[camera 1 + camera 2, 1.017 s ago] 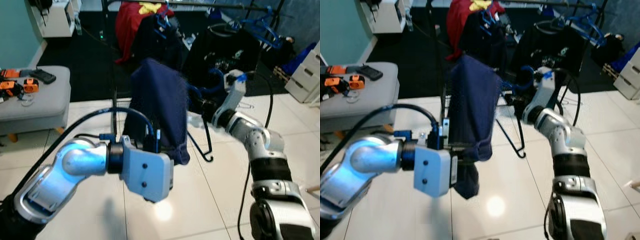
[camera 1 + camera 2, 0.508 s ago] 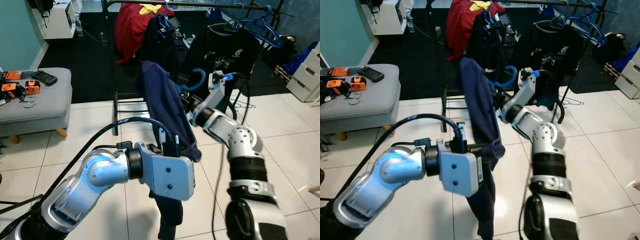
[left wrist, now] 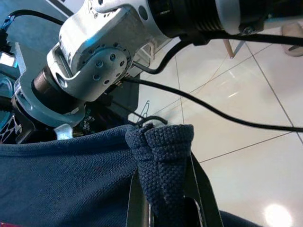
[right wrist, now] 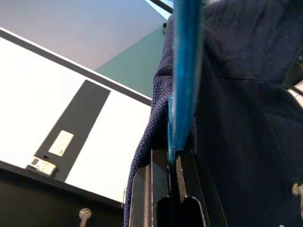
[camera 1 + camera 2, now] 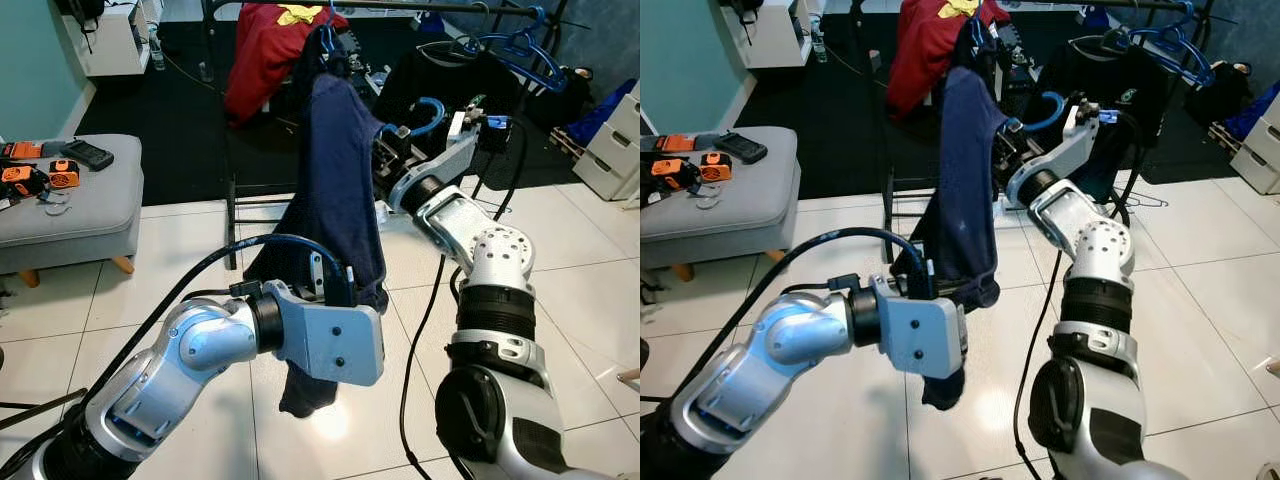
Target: Hang hanger
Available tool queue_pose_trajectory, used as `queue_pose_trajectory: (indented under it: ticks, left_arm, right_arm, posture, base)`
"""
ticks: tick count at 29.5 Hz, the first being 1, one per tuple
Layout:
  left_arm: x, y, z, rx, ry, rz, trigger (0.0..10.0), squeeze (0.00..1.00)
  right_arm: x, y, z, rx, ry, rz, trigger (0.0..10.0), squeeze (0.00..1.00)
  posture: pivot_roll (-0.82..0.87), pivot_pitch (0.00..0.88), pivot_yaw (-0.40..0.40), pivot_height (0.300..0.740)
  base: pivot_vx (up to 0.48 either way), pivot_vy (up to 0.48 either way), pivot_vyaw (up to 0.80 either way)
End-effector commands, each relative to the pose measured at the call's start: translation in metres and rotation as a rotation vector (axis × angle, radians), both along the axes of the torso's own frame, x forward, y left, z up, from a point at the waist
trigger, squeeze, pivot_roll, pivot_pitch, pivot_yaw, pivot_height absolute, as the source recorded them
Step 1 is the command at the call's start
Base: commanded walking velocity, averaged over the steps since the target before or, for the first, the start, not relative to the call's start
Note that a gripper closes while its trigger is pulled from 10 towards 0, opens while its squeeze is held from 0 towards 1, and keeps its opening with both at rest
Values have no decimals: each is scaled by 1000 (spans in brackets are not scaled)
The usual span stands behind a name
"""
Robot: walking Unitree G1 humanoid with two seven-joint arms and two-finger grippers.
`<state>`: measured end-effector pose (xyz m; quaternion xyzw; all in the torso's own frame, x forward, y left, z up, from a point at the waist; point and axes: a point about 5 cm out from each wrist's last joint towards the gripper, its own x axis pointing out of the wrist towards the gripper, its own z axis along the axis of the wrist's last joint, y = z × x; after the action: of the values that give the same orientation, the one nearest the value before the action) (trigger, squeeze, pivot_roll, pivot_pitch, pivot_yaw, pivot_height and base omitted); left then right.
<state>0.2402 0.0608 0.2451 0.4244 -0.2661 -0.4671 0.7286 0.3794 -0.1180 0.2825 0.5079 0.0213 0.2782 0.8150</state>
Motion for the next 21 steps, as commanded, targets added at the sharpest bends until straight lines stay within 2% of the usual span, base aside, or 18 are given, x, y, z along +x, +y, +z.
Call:
queue_pose_trajectory:
  ticks: [1,5,8,10,12,14,17,21]
  left_arm:
    - [3,5,0,-5,-22,33,10000,0]
    - [8,14,8,-15,-64,81,10000,0]
    - [11,19,24,-55,-127,110,10000,0]
    - [10,19,31,-77,-151,111,10000,0]
    - [7,13,37,-100,-168,92,10000,0]
    - [7,11,38,-105,-174,87,10000,0]
    - [8,12,38,-104,-181,91,10000,0]
    - [10,20,43,-95,-203,118,10000,0]
  right_arm:
    - [-3,-1,8,35,-31,1,10000,0]
    - [-3,-4,10,74,-29,-17,10000,0]
    - [0,-11,13,98,-32,-86,10000,0]
    - [2,-14,13,77,-32,-126,10000,0]
    - [3,-14,12,-2,-40,-173,10000,0]
    - [2,-13,13,-39,-51,-203,10000,0]
    - [1,-15,14,-44,-56,-234,10000,0]
    - [3,-26,17,-18,-56,-304,10000,0]
  posture:
    - [-60,152,-17,740]
    - [-57,154,-21,740]
    - [-56,154,-21,740]
    - [-54,152,-21,740]
    - [-56,151,-22,740]
    - [-59,148,-21,740]
    - [-59,146,-21,740]
    - [-56,154,-21,740]
  base:
    - [0,0,0]
    - [0,0,0]
    - [0,0,0]
    - [0,0,0]
    - [0,0,0]
    - [0,0,0]
    - [0,0,0]
    - [0,0,0]
